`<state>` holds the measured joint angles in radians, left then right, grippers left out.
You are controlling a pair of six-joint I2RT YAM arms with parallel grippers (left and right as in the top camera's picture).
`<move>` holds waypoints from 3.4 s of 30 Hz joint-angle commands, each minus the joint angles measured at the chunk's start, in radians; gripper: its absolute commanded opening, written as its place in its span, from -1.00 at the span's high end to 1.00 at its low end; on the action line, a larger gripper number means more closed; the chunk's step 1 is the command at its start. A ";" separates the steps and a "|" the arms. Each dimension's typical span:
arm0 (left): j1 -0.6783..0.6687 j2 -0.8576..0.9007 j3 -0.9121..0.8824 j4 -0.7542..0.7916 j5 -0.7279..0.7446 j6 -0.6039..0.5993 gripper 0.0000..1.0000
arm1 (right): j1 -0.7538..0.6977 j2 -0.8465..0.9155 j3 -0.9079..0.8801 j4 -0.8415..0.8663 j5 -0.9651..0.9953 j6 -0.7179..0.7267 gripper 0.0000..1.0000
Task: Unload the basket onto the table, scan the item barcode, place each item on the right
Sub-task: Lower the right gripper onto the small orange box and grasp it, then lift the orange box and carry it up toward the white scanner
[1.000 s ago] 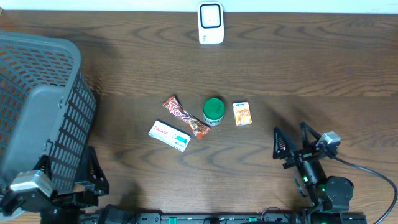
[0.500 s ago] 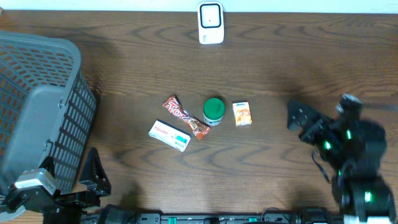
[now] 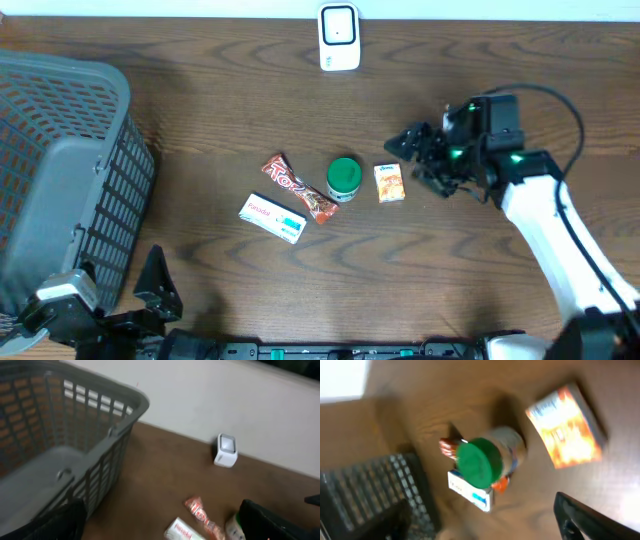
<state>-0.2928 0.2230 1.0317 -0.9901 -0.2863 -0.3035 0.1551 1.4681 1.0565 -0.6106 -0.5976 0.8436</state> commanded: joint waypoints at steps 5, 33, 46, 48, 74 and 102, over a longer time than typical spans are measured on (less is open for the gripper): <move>0.000 0.000 -0.002 -0.042 0.005 -0.009 -0.94 | 0.098 0.049 0.011 -0.124 0.139 0.680 -0.73; 0.000 0.000 -0.002 -0.049 0.005 -0.009 -0.95 | 0.169 0.319 0.149 -0.131 0.435 0.889 -0.98; 0.000 0.000 -0.002 -0.049 0.005 -0.009 -0.95 | 0.180 0.496 0.210 -0.142 0.423 0.880 -0.98; 0.000 0.000 -0.002 -0.050 0.005 -0.008 -0.94 | 0.180 0.517 0.210 -0.141 0.409 0.867 -0.99; 0.000 0.000 -0.002 -0.072 0.005 -0.009 -0.94 | 0.137 0.544 0.212 -0.188 0.182 0.315 -0.26; 0.000 0.000 -0.002 -0.072 0.005 -0.009 -0.95 | -0.047 0.544 0.211 -0.660 -0.378 -0.486 -0.38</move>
<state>-0.2928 0.2230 1.0317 -1.0595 -0.2863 -0.3107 0.1104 1.9987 1.2678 -1.2526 -0.8558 0.4709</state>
